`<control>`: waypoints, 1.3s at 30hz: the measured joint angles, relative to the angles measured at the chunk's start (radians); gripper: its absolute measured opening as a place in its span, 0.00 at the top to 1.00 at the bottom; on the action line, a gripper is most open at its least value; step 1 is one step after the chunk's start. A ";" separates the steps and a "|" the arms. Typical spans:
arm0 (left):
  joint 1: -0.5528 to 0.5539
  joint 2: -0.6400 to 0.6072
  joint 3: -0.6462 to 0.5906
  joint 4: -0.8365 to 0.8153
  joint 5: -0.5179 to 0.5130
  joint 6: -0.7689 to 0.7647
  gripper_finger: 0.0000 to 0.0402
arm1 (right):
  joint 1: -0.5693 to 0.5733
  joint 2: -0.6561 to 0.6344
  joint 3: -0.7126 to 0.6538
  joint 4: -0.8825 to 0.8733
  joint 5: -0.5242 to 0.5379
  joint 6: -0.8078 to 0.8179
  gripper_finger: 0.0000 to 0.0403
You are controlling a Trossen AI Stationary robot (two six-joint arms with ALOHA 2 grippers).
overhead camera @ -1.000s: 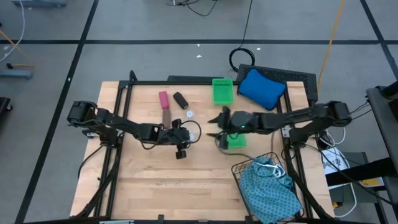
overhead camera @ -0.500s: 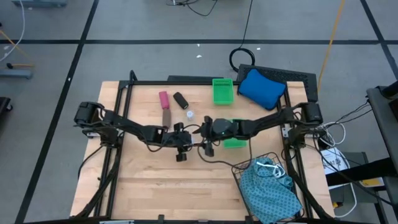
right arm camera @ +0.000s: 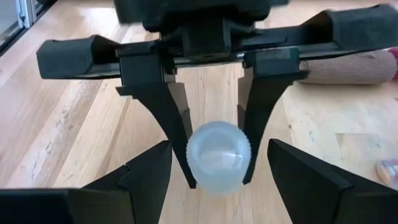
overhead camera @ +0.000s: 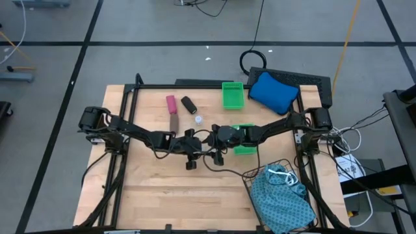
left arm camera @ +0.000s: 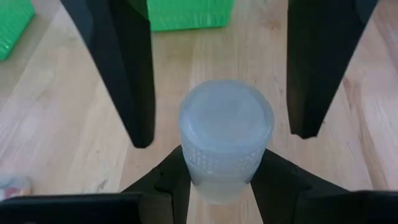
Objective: Pick & Place Medicine items
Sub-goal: Put the left transparent pill bottle into the bottom green bin
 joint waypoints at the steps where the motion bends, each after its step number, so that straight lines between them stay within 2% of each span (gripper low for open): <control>1: 0.000 0.000 0.000 0.006 0.000 0.000 0.65 | 0.000 0.000 0.000 -0.001 0.001 0.000 0.37; 7: -0.001 0.000 0.000 0.042 0.021 -0.008 0.65 | 0.000 0.000 0.000 -0.004 0.063 0.000 0.37; 11: -0.001 0.000 0.000 0.044 0.018 -0.016 0.65 | 0.001 0.000 0.000 -0.005 0.066 0.000 0.41; 17: -0.001 0.000 0.000 0.043 0.015 -0.016 0.65 | 0.001 0.000 0.000 -0.013 0.064 0.000 0.55; 22: -0.001 0.000 0.000 0.043 0.023 -0.027 0.64 | 0.000 0.000 0.000 0.000 0.014 0.000 0.69; 26: -0.002 0.000 0.000 0.046 0.024 -0.030 0.62 | 0.000 -0.006 0.000 -0.012 0.006 0.006 0.70; 30: -0.002 -0.003 0.002 0.066 0.027 -0.067 0.55 | -0.003 -0.062 0.000 -0.077 0.000 0.012 0.70; 34: -0.003 -0.002 -0.001 0.073 0.030 -0.076 0.48 | -0.015 -0.153 -0.001 -0.184 0.009 0.007 0.70; 39: -0.003 -0.015 -0.001 0.100 0.030 -0.072 0.43 | -0.020 -0.284 -0.036 -0.307 0.075 0.008 0.70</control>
